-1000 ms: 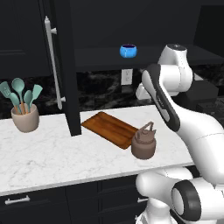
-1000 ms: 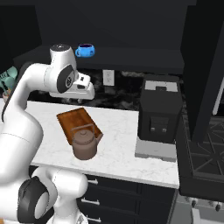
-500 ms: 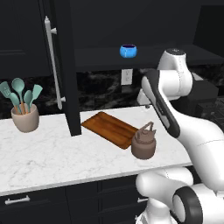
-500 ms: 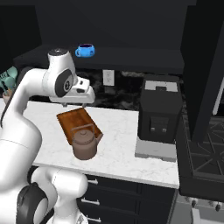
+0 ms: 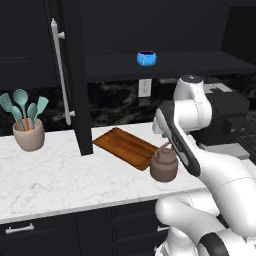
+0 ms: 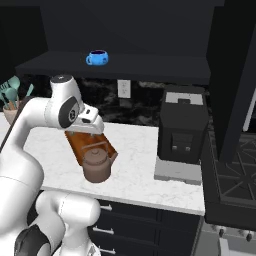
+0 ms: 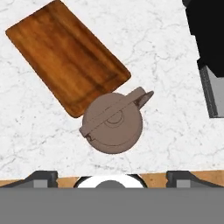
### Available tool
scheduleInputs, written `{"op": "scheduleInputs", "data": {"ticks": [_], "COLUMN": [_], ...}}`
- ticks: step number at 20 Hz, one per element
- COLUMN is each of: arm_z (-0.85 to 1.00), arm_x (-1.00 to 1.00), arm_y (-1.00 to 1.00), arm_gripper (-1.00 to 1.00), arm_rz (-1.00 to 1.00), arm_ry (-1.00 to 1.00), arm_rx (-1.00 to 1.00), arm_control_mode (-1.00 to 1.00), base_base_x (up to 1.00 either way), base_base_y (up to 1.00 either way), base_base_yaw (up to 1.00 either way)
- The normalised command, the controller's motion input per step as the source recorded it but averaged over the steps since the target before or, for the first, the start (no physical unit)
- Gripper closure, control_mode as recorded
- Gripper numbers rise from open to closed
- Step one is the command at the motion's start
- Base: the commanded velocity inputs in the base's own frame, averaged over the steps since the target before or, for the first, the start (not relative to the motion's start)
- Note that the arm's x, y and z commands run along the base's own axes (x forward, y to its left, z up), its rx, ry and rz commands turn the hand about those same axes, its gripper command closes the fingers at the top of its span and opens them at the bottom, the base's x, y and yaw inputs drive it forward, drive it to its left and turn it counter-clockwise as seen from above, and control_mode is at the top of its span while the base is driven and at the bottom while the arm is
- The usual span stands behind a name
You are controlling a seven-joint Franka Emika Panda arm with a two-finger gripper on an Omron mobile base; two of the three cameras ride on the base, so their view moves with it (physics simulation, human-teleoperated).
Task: Pick the kettle from the counter and place it on the tray. Then pick the mug from the cabinet and place it on the tray. Then close the cabinet doors.
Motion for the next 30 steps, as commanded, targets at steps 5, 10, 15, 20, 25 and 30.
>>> {"op": "scheduleInputs", "data": {"ticks": [5,10,15,20,25,30], "arm_z": [-0.44,-0.38,-0.29,-0.32,-0.29,-0.28], "arm_x": [0.34,0.46,0.21,0.14,0.13,0.10], "arm_y": [0.13,0.17,-0.01,-0.10,-0.04,0.00], "arm_gripper": [-1.00,-1.00,-1.00,-1.00,-1.00,-1.00], "arm_rz": [-0.22,-0.16,-0.07,-0.04,-0.05,-0.03], "arm_ry": [0.09,0.01,0.00,0.00,0.00,0.00], "arm_rx": [0.00,0.00,0.02,0.00,0.02,0.00], "arm_control_mode": [-1.00,-1.00,-1.00,-1.00,-1.00,-1.00], "base_base_x": [0.00,0.00,0.00,0.00,0.00,0.00], "base_base_y": [0.00,0.00,0.00,0.00,0.00,0.00], "base_base_yaw": [0.00,0.00,0.00,0.00,0.00,0.00]}}
